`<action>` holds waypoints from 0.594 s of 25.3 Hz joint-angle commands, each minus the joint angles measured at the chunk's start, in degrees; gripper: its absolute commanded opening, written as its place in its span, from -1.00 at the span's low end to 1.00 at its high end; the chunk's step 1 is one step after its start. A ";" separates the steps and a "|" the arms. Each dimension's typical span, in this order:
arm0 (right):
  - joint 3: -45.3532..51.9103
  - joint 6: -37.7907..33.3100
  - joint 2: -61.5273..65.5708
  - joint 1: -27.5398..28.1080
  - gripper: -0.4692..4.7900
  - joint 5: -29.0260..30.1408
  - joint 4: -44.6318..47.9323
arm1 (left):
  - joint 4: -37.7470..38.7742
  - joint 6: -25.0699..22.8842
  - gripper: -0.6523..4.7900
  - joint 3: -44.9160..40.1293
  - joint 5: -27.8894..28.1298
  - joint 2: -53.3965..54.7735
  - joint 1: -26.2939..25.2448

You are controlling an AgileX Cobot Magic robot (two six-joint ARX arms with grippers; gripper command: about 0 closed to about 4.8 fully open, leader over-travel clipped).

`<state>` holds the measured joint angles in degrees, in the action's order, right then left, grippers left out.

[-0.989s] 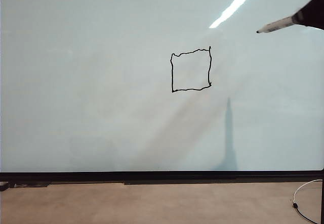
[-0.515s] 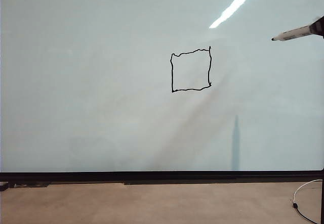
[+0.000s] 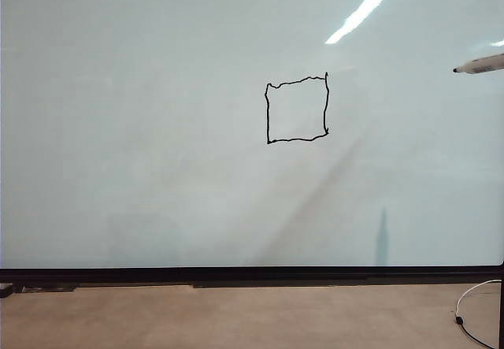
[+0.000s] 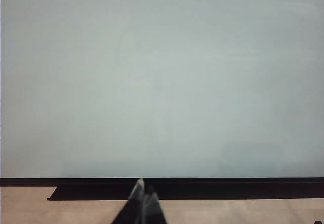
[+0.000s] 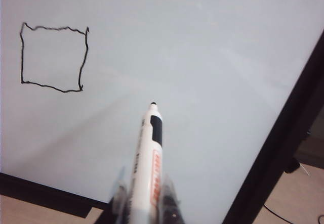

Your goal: Pick up the pen on the shelf to the right of the whiteboard and draw a rectangle.

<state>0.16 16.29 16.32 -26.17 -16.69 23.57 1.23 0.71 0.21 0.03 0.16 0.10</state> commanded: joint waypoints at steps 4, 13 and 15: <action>-0.20 -0.87 -6.97 0.04 -0.84 -1.51 -6.62 | -0.44 -0.26 -0.78 0.15 -0.22 0.02 0.02; -0.20 -0.92 -16.22 0.31 -0.84 -2.47 -15.28 | -0.42 -0.26 -0.78 0.17 -0.24 0.02 0.00; -0.20 -1.01 -16.24 0.48 -0.84 -2.27 -15.37 | -0.46 -0.26 -0.78 0.15 -0.22 0.02 0.00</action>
<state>0.14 15.68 0.14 -25.80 -18.96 7.81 1.23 0.71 0.21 -0.01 0.16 0.10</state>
